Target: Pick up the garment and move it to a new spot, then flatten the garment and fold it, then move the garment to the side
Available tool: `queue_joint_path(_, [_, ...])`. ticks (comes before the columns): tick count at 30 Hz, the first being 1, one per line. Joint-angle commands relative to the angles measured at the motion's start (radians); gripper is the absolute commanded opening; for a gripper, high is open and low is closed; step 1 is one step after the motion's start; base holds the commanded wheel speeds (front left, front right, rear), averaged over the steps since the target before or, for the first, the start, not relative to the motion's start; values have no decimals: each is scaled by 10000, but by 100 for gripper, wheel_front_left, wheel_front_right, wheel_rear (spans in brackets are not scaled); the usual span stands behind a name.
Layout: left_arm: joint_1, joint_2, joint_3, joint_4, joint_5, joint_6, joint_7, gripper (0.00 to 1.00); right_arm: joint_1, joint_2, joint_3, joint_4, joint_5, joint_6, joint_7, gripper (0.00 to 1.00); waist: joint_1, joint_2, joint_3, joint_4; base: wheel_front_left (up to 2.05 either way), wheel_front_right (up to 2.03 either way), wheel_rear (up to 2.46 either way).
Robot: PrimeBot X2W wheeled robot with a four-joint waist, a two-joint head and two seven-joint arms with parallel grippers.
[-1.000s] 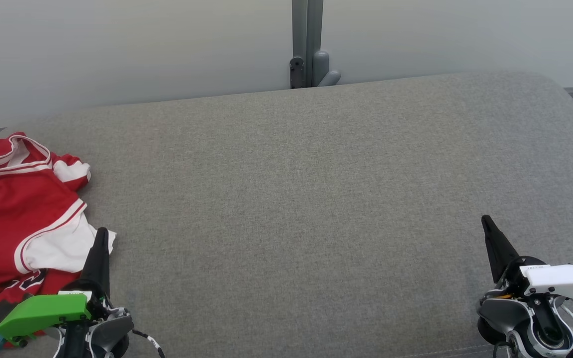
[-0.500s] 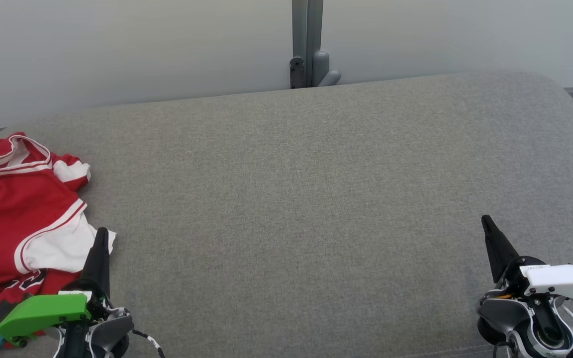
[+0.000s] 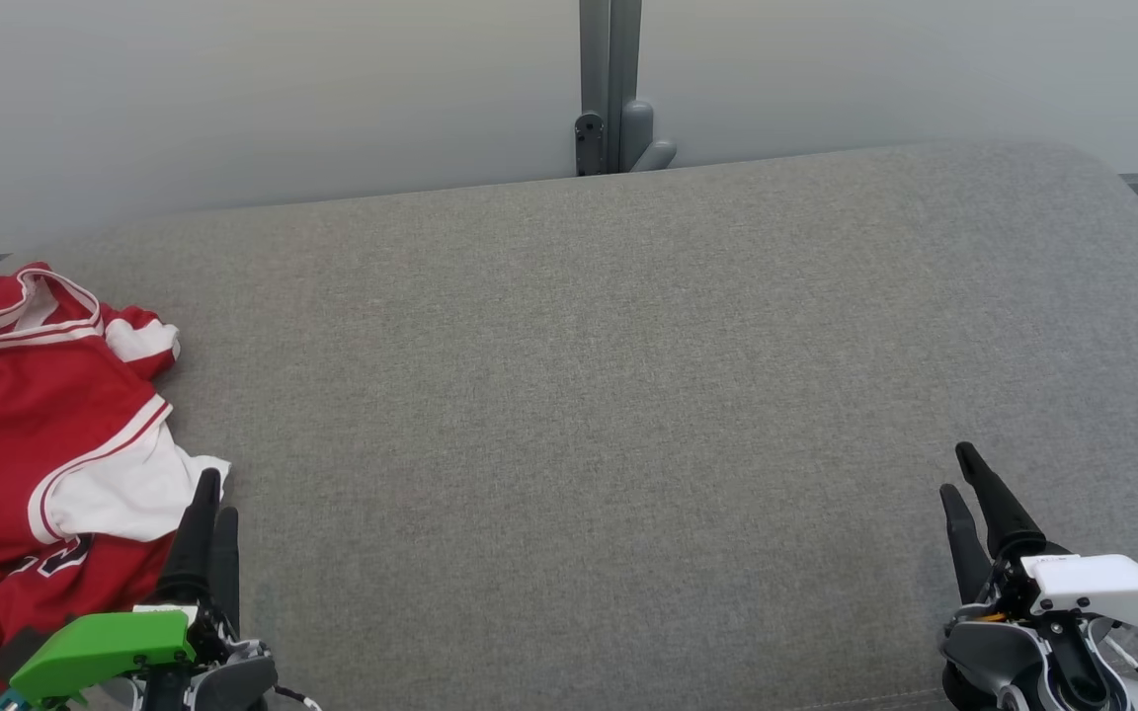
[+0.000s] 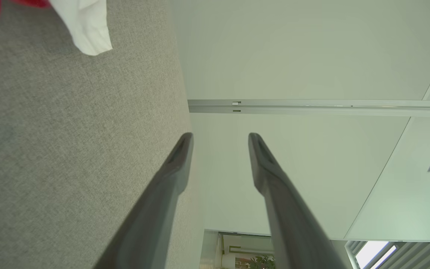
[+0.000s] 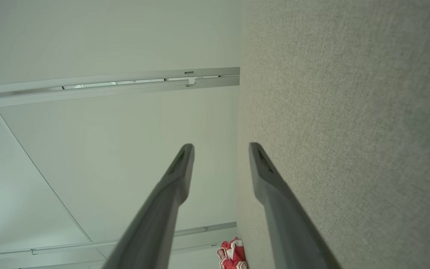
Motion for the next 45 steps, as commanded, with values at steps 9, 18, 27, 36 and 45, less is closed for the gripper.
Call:
queue_joint_path(9, [77, 76, -329, -277, 111, -10, -448, 100, 93, -56, 180, -366, -628, 2, -511, 100, 0, 6, -5, -1, 0, 0, 0])
queue_joint_path(18, [104, 326, -709, -331, 1134, 34, -916, 100, 179, -68, 314, -860, -2735, 3, -928, 100, 0, 12, -15, 5, 0, 0, 0])
queue_joint_path(27, [70, 765, -1179, -377, 3408, 241, -1295, 100, 207, -110, 664, -1420, -5639, 3, -1309, 100, 0, 18, -29, 23, 0, 0, 0])
queue_joint_path(36, [159, 934, -1533, -338, 5392, 188, -1634, 100, 305, -142, 708, -1365, -7894, 4, -1651, 100, 0, 23, -37, 47, 0, 0, 0])
queue_joint_path(45, [314, 950, -1578, -79, 7015, 115, -1943, 100, 263, -108, 744, -1031, -9564, 4, -1961, 100, 0, 29, -41, 36, 0, 0, 0])
